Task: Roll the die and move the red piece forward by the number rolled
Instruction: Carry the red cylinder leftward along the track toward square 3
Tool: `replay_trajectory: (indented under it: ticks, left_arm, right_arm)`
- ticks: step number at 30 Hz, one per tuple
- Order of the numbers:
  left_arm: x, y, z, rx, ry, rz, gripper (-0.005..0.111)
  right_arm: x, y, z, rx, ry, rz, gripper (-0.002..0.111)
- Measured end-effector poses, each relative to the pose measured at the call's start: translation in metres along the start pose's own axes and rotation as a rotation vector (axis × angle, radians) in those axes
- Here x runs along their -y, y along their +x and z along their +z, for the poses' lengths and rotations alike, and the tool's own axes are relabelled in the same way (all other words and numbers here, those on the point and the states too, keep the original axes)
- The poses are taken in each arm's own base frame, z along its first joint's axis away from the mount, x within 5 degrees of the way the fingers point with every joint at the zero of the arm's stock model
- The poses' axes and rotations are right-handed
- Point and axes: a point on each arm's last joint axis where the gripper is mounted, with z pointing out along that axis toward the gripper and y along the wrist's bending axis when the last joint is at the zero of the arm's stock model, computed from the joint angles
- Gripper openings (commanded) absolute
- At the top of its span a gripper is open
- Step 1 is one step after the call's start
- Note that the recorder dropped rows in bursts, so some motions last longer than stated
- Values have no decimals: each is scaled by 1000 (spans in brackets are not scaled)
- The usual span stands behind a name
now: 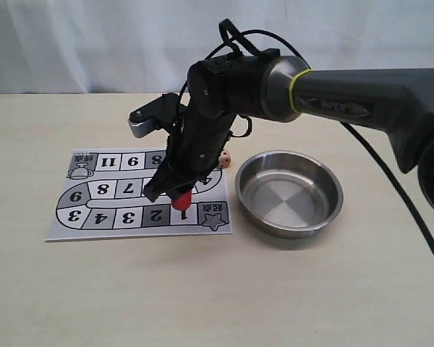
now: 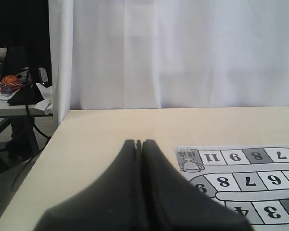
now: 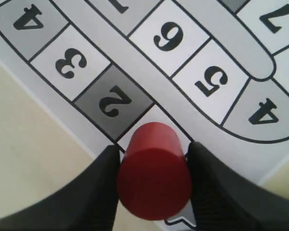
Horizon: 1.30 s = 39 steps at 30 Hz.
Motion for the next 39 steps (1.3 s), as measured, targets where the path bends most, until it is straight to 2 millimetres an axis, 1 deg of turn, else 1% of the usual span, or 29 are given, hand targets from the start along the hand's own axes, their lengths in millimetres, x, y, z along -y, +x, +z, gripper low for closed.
replay_trajectory:
  ticks: [2,7,16,22,27,29,31,32,36,39]
  left_arm:
    - [0,0,0,0,0,0,0]
    - [0,0,0,0,0,0,0]
    - [0,0,0,0,0,0,0]
    - [0,0,0,0,0,0,0]
    - [0,0,0,0,0,0,0]
    - [0,0,0,0,0,0,0]
    - [0,0,0,0,0,0,0]
    - [0,0,0,0,0,0,0]
    - [0,0,0,0,0,0,0]
    - [0,0,0,0,0,0,0]
  right_arm:
    - [0,1,5,-3,0,5,4]
    - [1,6,28,-50,-5,12,4]
    - [1,2,24,-33,-5,22,4]
    - [-7,-12,8,59,-93,81,4]
    - [-9,-15,8,94,-122,95,4]
    - [-9,-14,13,87,-123,96,4]
    - [-16,-10,33,48,-131,84,4]
    - [-20,-10,38,49,-125,66,4]
    - [-25,-11,40,43,-89,16,4]
    - [-24,-12,34,50,-73,4,4]
